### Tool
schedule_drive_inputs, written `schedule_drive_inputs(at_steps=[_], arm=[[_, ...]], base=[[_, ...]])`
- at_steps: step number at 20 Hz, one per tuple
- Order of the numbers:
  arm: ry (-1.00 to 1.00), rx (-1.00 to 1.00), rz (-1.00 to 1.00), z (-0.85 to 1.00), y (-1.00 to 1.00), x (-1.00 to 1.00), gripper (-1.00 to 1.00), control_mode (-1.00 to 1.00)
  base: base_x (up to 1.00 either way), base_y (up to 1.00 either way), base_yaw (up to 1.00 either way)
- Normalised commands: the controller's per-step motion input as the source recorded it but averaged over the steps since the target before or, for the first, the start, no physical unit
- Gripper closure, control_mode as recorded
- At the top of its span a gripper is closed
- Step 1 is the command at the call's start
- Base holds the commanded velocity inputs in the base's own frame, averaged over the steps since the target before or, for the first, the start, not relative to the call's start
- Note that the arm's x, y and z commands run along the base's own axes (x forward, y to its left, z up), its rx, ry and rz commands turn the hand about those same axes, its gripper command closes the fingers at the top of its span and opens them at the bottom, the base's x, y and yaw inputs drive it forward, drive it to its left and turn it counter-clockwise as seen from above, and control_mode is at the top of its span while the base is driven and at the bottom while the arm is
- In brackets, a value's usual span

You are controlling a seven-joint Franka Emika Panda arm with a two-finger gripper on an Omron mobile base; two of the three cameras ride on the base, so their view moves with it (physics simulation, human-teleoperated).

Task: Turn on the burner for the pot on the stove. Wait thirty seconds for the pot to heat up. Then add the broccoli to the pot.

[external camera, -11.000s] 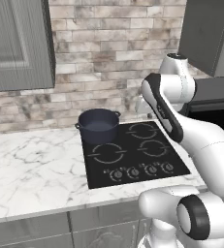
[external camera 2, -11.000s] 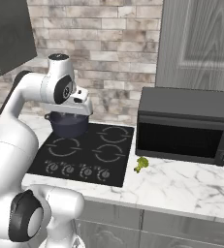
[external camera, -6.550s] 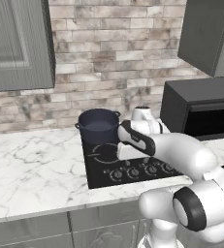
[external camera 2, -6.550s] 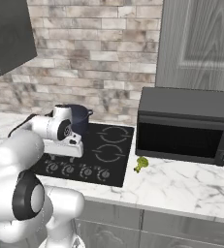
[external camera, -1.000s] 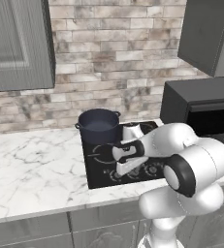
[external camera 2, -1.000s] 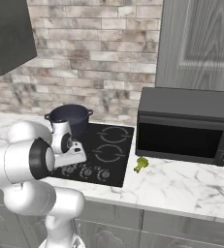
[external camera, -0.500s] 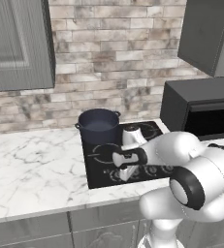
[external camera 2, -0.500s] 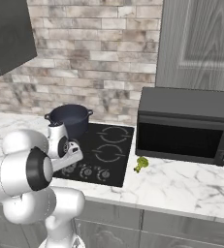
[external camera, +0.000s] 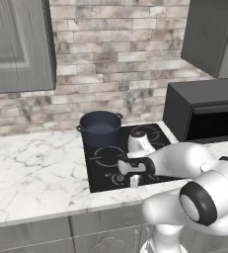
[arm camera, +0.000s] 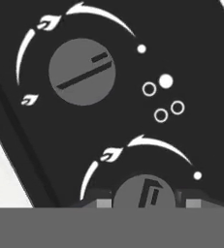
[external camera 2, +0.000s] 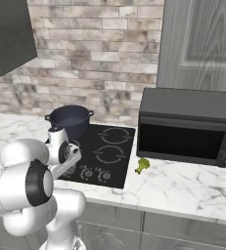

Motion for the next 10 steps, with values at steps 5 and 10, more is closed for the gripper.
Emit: schedule_drive_inputs(at_steps=[5,10], arm=[[-0.09,0.00,0.30,0.00,-0.12,-0.27,1.00,-1.00],[-0.08,0.00,0.30,-0.01,-0.13,-0.23,1.00,-1.00]], base=[[0.00,0.00,0.00],[0.00,0.00,0.00]])
